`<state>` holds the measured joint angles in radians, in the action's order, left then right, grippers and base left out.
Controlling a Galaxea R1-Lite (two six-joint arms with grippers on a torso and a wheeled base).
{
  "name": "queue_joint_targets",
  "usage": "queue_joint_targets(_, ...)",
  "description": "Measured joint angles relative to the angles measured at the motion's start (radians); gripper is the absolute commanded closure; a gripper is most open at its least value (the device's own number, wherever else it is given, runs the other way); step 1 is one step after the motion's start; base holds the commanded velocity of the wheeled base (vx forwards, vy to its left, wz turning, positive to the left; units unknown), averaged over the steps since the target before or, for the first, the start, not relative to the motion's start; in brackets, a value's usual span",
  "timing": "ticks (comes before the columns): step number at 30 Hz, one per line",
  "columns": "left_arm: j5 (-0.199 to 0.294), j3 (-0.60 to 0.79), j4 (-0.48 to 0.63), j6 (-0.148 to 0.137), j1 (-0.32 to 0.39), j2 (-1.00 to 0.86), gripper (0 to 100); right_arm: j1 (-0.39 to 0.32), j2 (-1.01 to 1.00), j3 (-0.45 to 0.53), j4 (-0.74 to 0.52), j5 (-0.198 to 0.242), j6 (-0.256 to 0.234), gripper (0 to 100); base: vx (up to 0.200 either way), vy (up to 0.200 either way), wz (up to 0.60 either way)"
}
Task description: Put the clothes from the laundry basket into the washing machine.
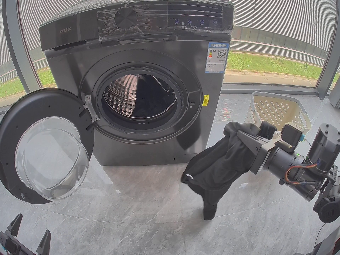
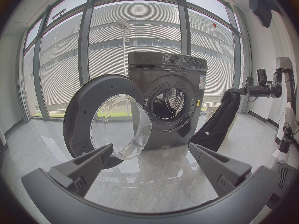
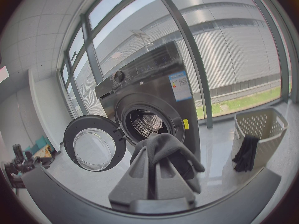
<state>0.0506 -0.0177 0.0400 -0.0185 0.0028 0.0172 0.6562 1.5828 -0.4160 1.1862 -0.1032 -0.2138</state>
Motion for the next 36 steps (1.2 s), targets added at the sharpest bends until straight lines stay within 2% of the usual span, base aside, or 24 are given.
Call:
queue_joint_targets(2,0.0,0.0,0.0,0.0,0.0,0.0,0,0.002,0.005,0.013,-0.003,-0.015,-0.033,100,0.0,0.0,0.0)
queue_joint_targets(4,0.0,0.0,0.0,0.0,0.0,0.0,0,0.002,0.016,0.02,0.0,-0.037,-0.045,100,0.0,0.0,0.0)
queue_joint_targets(10,0.0,0.0,0.0,0.0,0.0,0.0,0,-0.044,0.07,0.005,0.13,-0.043,-0.013,100,0.0,0.0,0.0)
queue_joint_targets(15,0.0,0.0,0.0,0.0,0.0,0.0,0,-0.079,0.113,-0.014,0.183,0.01,0.002,100,0.0,0.0,0.0)
queue_joint_targets(20,0.0,0.0,0.0,0.0,0.0,0.0,0,-0.092,0.131,0.026,0.167,0.032,0.001,100,0.0,0.0,0.0)
queue_joint_targets(25,0.0,0.0,0.0,0.0,0.0,0.0,0,-0.079,0.141,0.081,0.166,0.045,-0.036,100,0.0,0.0,0.0)
queue_joint_targets(28,0.0,0.0,0.0,0.0,0.0,0.0,0,-0.073,0.143,0.066,0.169,0.048,-0.068,100,0.0,0.0,0.0)
queue_joint_targets(32,0.0,0.0,-0.001,0.0,0.0,0.0,0,-0.08,0.147,0.05,0.173,0.068,-0.083,100,0.0,0.0,0.0)
queue_joint_targets(34,0.0,0.0,-0.001,0.0,0.0,0.0,0,-0.088,0.149,0.048,0.18,0.096,-0.096,100,0.0,0.0,0.0)
queue_joint_targets(36,0.0,0.0,-0.001,0.0,0.0,0.0,0,-0.107,0.15,0.048,0.196,0.156,-0.11,100,0.0,0.0,0.0)
